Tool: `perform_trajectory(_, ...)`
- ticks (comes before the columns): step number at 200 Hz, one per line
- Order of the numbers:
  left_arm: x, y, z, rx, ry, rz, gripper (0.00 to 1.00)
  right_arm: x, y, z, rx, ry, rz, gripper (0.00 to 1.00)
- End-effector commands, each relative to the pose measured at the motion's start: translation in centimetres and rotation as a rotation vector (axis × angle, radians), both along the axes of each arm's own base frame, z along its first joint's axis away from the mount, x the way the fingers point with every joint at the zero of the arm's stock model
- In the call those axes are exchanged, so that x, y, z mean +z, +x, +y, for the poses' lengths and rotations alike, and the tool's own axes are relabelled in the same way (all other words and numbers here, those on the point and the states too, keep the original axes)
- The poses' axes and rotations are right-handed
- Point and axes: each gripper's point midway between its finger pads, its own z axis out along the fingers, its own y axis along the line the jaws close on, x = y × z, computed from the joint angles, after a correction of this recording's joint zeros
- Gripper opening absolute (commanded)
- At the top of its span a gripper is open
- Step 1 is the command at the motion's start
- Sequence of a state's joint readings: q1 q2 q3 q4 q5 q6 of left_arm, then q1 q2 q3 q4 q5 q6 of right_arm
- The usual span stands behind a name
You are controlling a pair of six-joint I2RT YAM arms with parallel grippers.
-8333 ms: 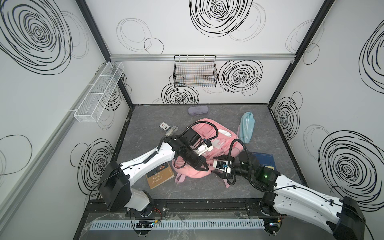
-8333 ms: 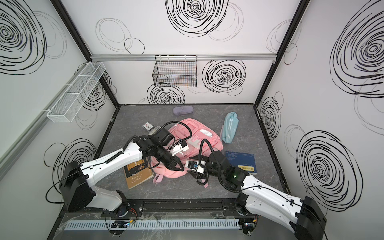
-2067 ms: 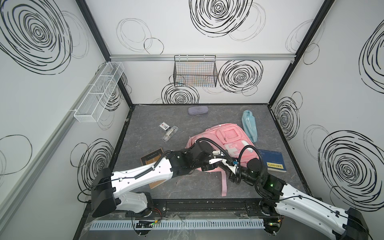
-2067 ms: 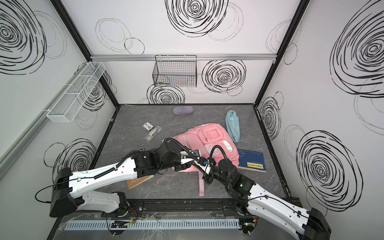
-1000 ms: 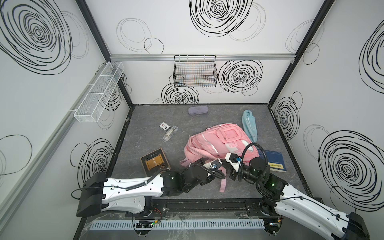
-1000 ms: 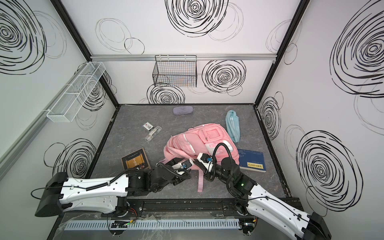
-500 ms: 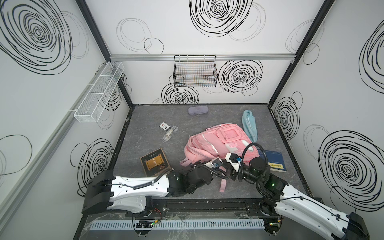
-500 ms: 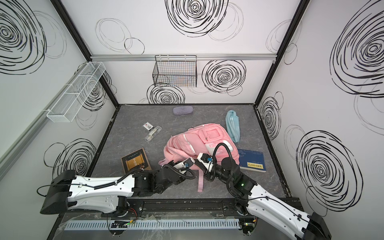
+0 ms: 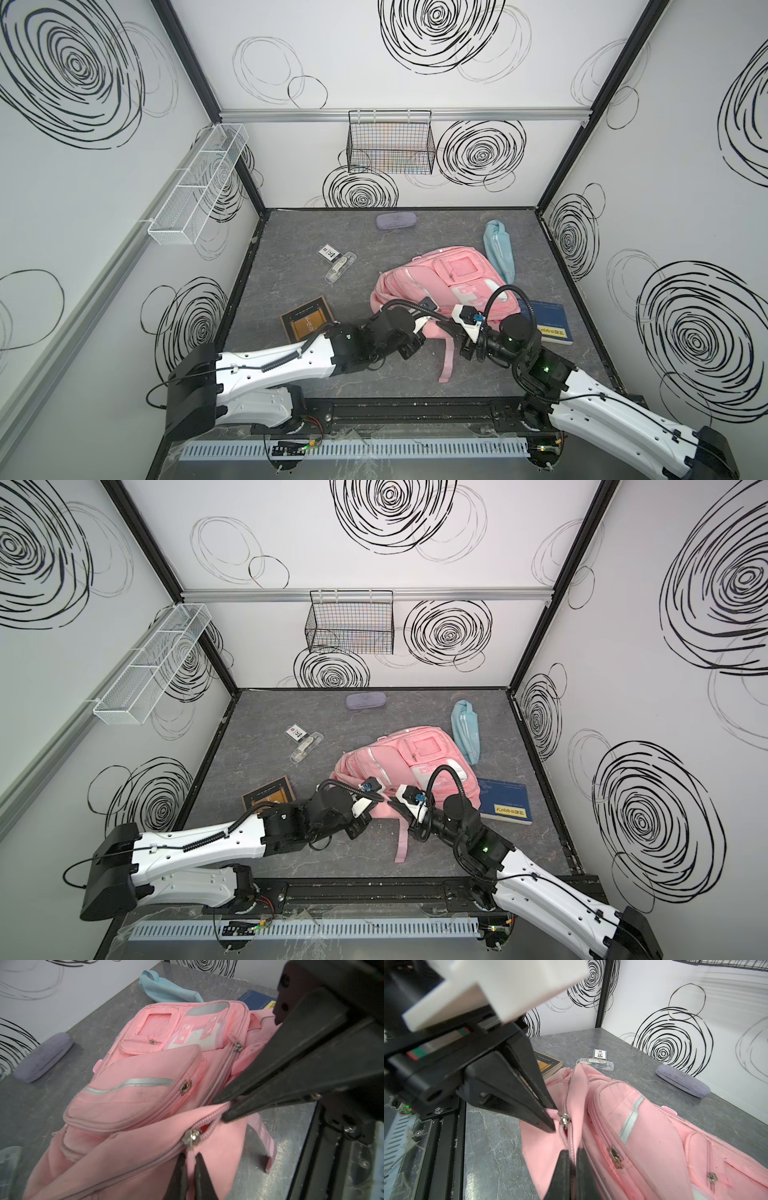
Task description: Pack the student bag
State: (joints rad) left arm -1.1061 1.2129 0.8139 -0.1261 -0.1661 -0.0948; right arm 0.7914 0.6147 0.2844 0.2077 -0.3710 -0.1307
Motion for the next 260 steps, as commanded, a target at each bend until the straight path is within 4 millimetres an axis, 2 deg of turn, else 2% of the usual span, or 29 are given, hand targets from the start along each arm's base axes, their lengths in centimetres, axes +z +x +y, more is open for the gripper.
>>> perform_trajectory(1,2.3,-1.9,-1.7,-0.133,-0.158,0.163,0.05,5.0,-0.4,0.4,0.028,0.129,-0.121,0.0)
perform_trajectory(15,2.2,-2.6,-1.9,-0.183,-0.168,0.238,0.04,4.8,-0.3,0.3,0.023,0.123,-0.12,0.0)
perform_trajectory(19,2.1,-2.8,-2.0,-0.193,-0.168,0.256,0.0,4.8,-0.2,0.3,0.02,0.121,-0.12,0.0)
perform_trajectory(46,1.6,-4.2,-2.2,-0.272,-0.18,0.38,0.0,4.6,-0.1,0.2,0.012,0.111,-0.12,0.0)
perform_trajectory(76,1.4,-3.6,-1.1,-0.243,-0.239,0.48,0.0,4.3,0.8,-0.2,-0.045,0.088,-0.11,0.0)
perform_trajectory(104,1.6,-1.8,1.4,-0.155,-0.332,0.587,0.0,3.9,2.4,-1.7,-0.176,0.064,-0.109,0.0)
perform_trajectory(120,1.2,-1.6,2.9,-0.125,-0.363,0.662,0.0,3.6,2.9,-2.4,-0.224,0.051,-0.115,0.0)
perform_trajectory(144,-0.8,-1.6,5.2,-0.058,-0.34,0.746,0.0,2.8,3.8,-3.4,-0.295,0.018,-0.108,0.0)
perform_trajectory(168,-2.3,-1.4,7.5,0.026,-0.366,0.809,0.0,3.1,3.9,-4.0,-0.327,0.034,-0.121,0.0)
perform_trajectory(197,-3.6,0.8,11.5,0.22,-0.385,0.79,0.0,3.8,3.7,-4.2,-0.328,0.06,-0.14,0.0)
perform_trajectory(241,-2.8,5.2,16.6,0.452,-0.415,0.662,0.0,3.5,3.2,-4.2,-0.311,0.041,-0.14,0.0)
perform_trajectory(251,-2.4,5.6,16.6,0.447,-0.426,0.659,0.0,3.7,2.8,-3.9,-0.284,0.043,-0.148,0.0)
perform_trajectory(260,-1.1,5.3,15.1,0.351,-0.476,0.67,0.0,3.8,2.5,-3.5,-0.26,0.051,-0.152,0.0)
